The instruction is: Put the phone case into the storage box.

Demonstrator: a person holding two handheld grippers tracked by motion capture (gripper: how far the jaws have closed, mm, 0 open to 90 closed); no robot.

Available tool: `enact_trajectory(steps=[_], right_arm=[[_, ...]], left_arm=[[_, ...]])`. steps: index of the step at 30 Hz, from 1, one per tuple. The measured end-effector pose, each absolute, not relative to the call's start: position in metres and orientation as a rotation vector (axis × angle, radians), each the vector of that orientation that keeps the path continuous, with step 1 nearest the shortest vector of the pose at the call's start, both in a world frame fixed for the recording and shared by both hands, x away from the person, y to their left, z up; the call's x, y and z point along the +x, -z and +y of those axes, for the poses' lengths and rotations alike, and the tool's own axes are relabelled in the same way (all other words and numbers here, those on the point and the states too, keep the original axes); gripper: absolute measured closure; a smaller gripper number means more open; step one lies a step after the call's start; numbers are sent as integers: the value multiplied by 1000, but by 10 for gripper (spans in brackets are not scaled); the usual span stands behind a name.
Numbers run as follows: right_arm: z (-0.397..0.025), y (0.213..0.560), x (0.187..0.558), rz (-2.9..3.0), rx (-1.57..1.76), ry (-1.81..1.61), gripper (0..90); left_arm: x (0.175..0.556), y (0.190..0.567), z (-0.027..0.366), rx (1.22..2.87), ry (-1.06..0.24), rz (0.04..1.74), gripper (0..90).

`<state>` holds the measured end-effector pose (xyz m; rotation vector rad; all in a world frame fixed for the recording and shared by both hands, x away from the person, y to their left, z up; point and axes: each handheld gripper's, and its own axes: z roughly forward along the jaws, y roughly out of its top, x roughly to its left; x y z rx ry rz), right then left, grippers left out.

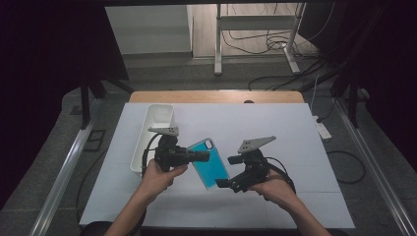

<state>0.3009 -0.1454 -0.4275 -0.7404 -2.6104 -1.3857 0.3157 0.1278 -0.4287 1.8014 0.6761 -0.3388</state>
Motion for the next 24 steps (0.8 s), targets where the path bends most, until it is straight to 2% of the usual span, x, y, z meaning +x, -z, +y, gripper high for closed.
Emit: enact_trajectory(steps=[5, 8, 11, 12, 13, 14, 16, 17, 22, 24], right_arm=[[-138, 429, 299, -2621, -733, 1356, 37], [-137, 430, 299, -2625, -725, 1351, 150], [-137, 431, 301, -2588, -708, 1368, 309], [-137, 431, 301, -2588, -708, 1368, 309], [-137, 432, 301, -2581, -699, 1382, 396], [-138, 432, 301, -2574, -685, 1382, 440], [-139, 432, 301, -2559, -672, 1390, 505], [-139, 432, 301, -2559, -672, 1390, 505], [-141, 434, 304, -2505, -659, 1380, 667], [-142, 435, 306, -2471, -660, 1376, 691]], left_arm=[[313, 427, 123, 1809, 349, 652, 852], [313, 426, 121, 1815, 358, 636, 852], [312, 426, 119, 1824, 360, 620, 851], [312, 426, 119, 1824, 360, 620, 851], [312, 426, 118, 1828, 364, 617, 852], [312, 426, 118, 1828, 364, 617, 852], [312, 426, 117, 1826, 368, 606, 851], [312, 426, 117, 1826, 368, 606, 851], [311, 426, 115, 1827, 377, 593, 849], [312, 427, 115, 1821, 385, 589, 848]])
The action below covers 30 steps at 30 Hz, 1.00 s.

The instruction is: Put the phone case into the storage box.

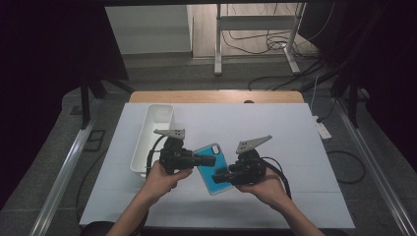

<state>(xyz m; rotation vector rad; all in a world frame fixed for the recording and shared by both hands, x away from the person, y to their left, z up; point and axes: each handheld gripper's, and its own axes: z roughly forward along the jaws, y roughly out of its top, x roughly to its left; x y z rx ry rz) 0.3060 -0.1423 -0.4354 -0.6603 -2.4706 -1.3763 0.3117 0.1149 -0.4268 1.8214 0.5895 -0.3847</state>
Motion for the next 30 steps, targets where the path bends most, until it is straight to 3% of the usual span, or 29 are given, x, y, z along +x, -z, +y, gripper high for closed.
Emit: enact_trajectory(steps=[2, 5, 10, 17, 30], right_arm=[[-144, 436, 308, -2437, -646, 1374, 737], [-146, 435, 308, -2410, -609, 1376, 850], [-145, 431, 306, -2430, -611, 1392, 852], [-146, 427, 302, -2510, -634, 1423, 852], [-149, 424, 300, -2636, -736, 1461, 852]], left_arm=[[312, 427, 115, 1813, 389, 591, 835], [314, 428, 116, 1797, 410, 598, 740], [313, 427, 116, 1789, 394, 605, 711], [314, 426, 119, 1792, 329, 643, 590], [310, 419, 121, 1852, 108, 696, 246]])
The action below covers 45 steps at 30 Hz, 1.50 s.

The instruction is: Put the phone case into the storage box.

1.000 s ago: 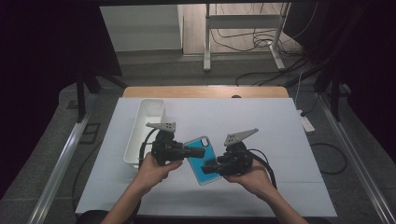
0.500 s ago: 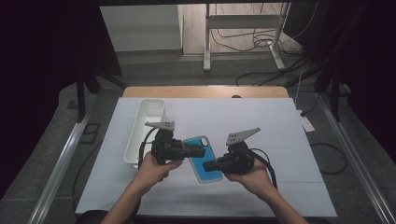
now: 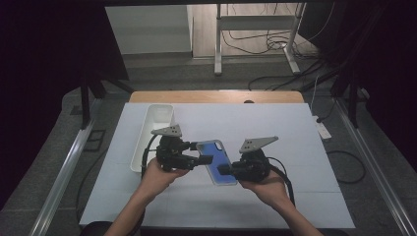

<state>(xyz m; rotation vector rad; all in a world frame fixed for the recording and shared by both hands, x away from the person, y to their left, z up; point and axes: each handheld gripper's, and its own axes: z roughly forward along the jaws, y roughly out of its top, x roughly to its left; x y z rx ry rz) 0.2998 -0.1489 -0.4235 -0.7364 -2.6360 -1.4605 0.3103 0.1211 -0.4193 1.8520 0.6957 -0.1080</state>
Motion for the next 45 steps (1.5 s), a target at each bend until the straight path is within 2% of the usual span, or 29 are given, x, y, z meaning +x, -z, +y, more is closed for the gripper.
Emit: enact_trajectory(steps=[5, 12, 16, 28, 31, 32, 33, 39, 45], right_arm=[[-151, 423, 300, -2657, -772, 1474, 852], [-156, 422, 301, -2681, -846, 1512, 852], [-157, 421, 300, -2722, -895, 1521, 852], [-151, 422, 295, -2784, -894, 1528, 851], [-149, 422, 293, -2783, -906, 1540, 852], [-149, 422, 293, -2783, -906, 1540, 852], [-149, 422, 293, -2786, -906, 1542, 852], [-146, 423, 290, -2780, -923, 1558, 852], [-144, 423, 289, -2793, -922, 1562, 852]], left_arm=[[309, 419, 121, 1870, 40, 718, 168], [309, 420, 121, 1901, -62, 799, 8], [310, 422, 123, 1904, -96, 857, 2], [309, 422, 123, 1872, -69, 873, 2], [306, 421, 120, 1877, -82, 868, 83], [306, 421, 120, 1877, -82, 868, 142], [306, 421, 120, 1870, -66, 860, 142], [304, 421, 118, 1866, -15, 843, 431], [304, 422, 118, 1865, 13, 842, 617]])
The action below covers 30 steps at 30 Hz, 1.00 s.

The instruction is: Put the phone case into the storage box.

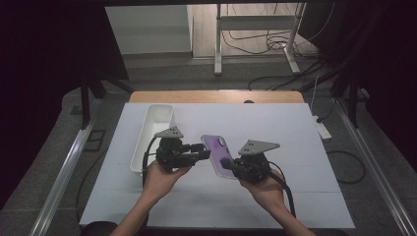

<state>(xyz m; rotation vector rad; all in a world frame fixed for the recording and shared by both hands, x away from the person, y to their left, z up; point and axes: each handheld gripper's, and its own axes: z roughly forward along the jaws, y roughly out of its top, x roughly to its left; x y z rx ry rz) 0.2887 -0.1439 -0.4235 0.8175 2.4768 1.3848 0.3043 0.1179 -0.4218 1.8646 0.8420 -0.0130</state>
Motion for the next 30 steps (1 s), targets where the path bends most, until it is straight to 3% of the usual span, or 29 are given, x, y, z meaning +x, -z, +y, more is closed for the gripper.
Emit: enact_trajectory(steps=[8, 17, 21, 30], right_arm=[[-141, 424, 286, 2463, 816, -1379, 851], [-134, 429, 284, 2479, 796, -1353, 827], [-132, 431, 285, 2505, 794, -1366, 750], [-123, 439, 285, 2531, 776, -1301, 459]], left_arm=[[304, 422, 119, 1859, 24, 860, 807], [303, 420, 121, 1817, 44, 922, 877], [301, 420, 118, 1829, 28, 930, 882], [296, 417, 108, 1875, -50, 933, 885]])
